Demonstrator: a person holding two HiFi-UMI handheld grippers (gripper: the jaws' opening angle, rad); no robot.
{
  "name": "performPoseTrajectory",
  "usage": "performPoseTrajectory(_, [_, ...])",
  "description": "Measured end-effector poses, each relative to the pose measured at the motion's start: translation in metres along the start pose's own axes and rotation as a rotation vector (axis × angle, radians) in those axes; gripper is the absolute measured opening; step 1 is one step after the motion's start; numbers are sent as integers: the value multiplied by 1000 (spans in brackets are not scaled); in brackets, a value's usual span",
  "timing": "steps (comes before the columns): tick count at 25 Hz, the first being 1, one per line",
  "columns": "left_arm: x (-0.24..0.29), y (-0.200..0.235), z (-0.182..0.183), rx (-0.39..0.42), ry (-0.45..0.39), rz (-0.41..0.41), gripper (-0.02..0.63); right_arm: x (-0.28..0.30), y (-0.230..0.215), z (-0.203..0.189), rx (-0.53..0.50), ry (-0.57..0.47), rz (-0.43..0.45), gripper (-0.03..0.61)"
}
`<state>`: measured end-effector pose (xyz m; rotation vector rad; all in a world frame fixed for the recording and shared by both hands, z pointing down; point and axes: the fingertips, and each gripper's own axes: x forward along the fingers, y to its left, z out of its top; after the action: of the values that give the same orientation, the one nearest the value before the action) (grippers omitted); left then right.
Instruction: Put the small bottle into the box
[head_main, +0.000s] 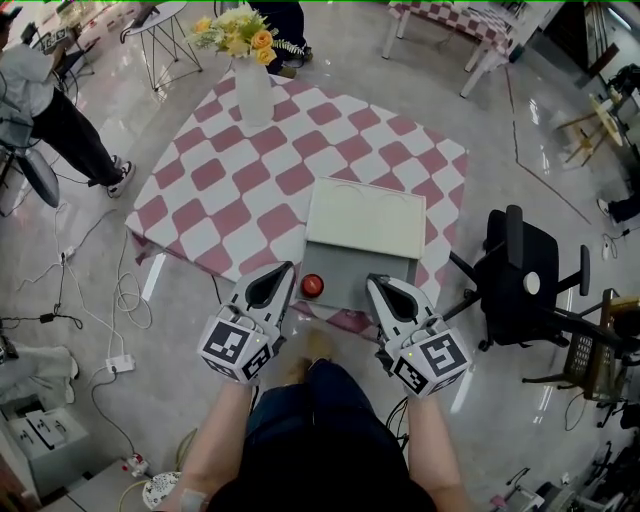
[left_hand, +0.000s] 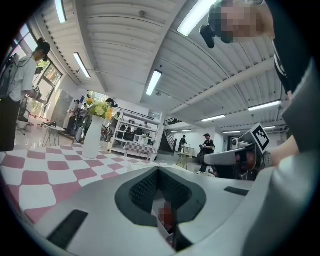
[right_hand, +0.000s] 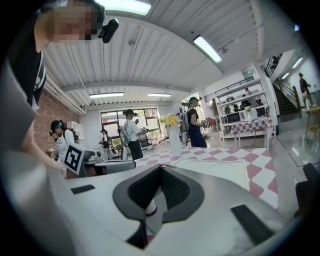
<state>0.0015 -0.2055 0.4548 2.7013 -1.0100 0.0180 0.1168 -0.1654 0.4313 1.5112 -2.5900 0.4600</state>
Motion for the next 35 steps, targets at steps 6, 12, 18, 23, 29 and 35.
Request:
performPoseTrajectory(6, [1, -1, 7, 11, -11, -6, 0, -5, -2, 8, 6, -26, -10, 5])
performPoseTrajectory(12, [4, -2, 16, 22, -24, -14, 0, -10, -7, 21, 10, -59, -24, 5])
performPoseTrajectory(18, [5, -2, 25, 32, -36, -14, 0, -15, -12, 32, 8, -90, -44, 5])
performPoseTrajectory(23, [6, 2, 35, 42, -47, -6, 0, -20, -18, 40, -7, -105, -70, 5])
performPoseTrajectory(29, [8, 0, 47, 54, -55, -9, 0, -28, -23, 47, -17, -123, -94, 5])
performPoseTrajectory(35, [11, -2, 55, 54, -66, -1, 0, -37, -30, 56, -31, -144, -128, 5])
